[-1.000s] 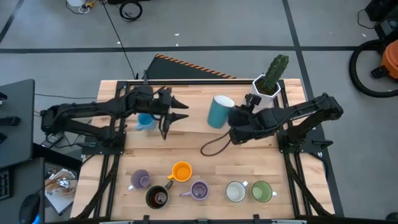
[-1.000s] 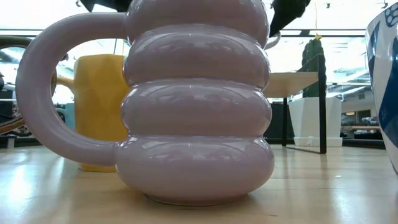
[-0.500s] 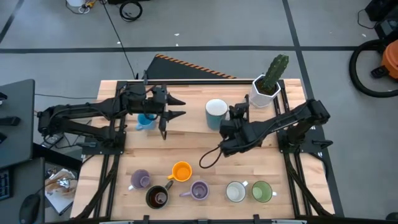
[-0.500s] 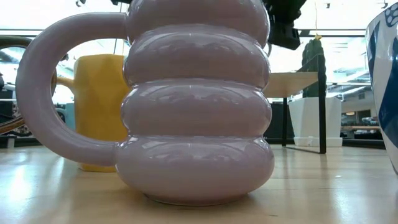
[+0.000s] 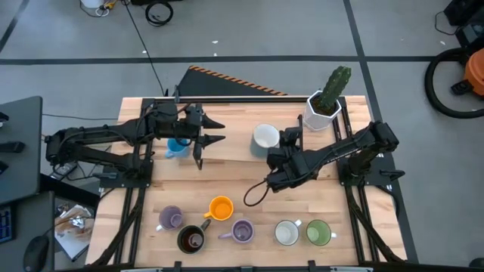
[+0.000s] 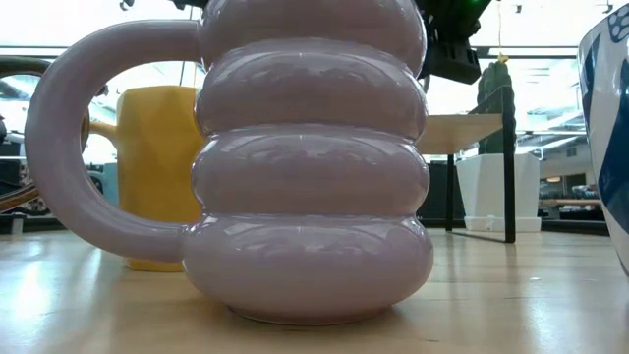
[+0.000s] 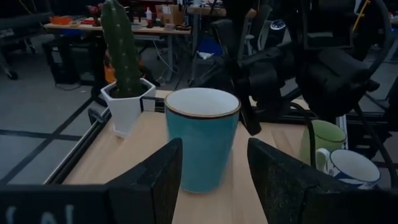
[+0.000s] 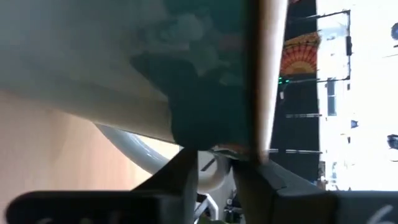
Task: Place coffee mugs
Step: Put the blue mug on the shelf
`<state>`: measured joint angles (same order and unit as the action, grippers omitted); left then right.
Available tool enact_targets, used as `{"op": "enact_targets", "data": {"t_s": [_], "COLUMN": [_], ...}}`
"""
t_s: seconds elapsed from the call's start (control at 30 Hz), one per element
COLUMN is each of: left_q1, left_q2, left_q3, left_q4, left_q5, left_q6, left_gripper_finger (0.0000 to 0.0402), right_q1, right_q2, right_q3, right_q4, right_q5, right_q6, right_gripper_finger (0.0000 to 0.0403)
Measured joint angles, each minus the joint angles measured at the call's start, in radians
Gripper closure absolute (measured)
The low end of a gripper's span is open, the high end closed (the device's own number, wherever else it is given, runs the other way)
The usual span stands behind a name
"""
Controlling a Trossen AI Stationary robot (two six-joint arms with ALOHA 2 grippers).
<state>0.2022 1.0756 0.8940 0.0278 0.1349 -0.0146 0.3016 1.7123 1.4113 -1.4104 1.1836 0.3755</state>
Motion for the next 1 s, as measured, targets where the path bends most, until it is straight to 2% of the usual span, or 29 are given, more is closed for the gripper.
{"op": "enact_targets", "data": {"t_s": [0.2, 0.33, 0.63, 0.8, 0.9, 1.0], "left_q1": [-0.004, -0.004, -0.004, -0.003, -0.003, -0.003], "left_q2": [-0.009, -0.026, -0.033, -0.067, -0.088, -0.107], "left_q3": [0.000, -0.001, -0.002, -0.002, -0.002, -0.002], "left_q4": [0.014, 0.016, 0.013, 0.002, -0.027, -0.054], "left_q5": [0.001, 0.000, 0.000, 0.000, 0.001, 0.001], "left_q6": [0.000, 0.001, 0.011, 0.024, 0.027, 0.027], "left_gripper_finger": [0.0212, 0.0212, 0.0212, 0.0212, 0.0212, 0.0212], "right_q1": [0.005, 0.007, 0.011, 0.008, 0.004, 0.004], "right_q2": [0.001, 0.001, 0.002, -0.005, -0.028, -0.076], "right_q3": [0.000, 0.000, 0.031, 0.100, 0.107, 0.107], "right_q4": [0.000, 0.011, 0.013, -0.057, -0.091, -0.136], "right_q5": [-0.026, -0.029, -0.040, -0.084, -0.138, -0.138], "right_q6": [0.040, 0.022, 0.005, 0.017, 0.014, 0.063], "right_gripper_finger": [0.0229, 0.0200, 0.0197, 0.0185, 0.0177, 0.0173]}}
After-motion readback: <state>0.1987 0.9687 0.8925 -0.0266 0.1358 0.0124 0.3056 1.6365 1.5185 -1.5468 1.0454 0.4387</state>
